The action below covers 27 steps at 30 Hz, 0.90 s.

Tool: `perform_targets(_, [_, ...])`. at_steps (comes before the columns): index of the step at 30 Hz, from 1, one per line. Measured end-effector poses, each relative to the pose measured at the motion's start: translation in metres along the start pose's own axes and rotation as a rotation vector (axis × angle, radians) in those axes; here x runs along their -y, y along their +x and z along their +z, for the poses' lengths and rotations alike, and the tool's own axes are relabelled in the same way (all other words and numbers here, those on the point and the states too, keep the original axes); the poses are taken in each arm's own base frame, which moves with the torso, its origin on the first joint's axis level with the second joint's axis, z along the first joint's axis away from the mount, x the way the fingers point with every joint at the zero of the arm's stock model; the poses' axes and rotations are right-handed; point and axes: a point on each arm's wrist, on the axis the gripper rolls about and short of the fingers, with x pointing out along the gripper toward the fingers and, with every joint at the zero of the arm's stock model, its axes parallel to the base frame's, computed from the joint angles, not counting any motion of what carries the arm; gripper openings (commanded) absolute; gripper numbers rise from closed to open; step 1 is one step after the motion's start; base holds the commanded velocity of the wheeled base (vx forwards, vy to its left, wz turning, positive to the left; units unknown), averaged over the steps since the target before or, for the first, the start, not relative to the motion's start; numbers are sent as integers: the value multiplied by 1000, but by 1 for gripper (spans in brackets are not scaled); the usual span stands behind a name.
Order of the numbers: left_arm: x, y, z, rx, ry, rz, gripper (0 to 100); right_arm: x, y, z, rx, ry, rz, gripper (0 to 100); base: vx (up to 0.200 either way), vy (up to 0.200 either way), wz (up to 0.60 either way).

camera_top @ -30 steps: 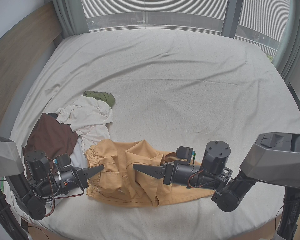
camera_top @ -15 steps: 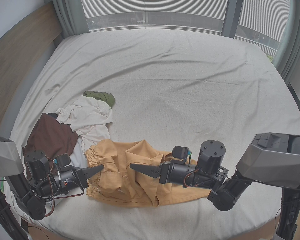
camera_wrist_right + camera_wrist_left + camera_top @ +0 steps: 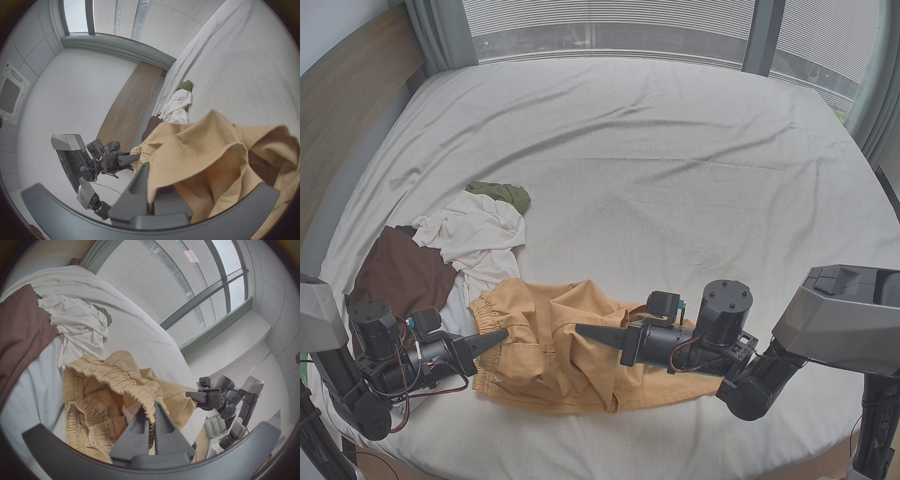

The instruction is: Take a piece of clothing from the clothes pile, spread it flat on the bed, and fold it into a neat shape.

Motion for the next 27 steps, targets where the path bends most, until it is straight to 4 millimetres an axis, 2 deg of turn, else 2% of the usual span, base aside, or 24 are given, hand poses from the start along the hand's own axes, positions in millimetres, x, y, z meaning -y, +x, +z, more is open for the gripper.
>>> perform_targets(6, [1, 0, 2, 7, 5, -4, 0, -9, -12, 4, 18, -9, -16, 0, 0, 0, 0])
perform_targets(20, [11, -1, 8, 34, 34, -33, 0, -15, -91, 35, 147, -62, -115, 0, 0, 0, 0])
perform_targets(27, [16, -3, 14, 60, 55, -51, 0, -14, -114, 42, 165, -91, -145, 0, 0, 0, 0])
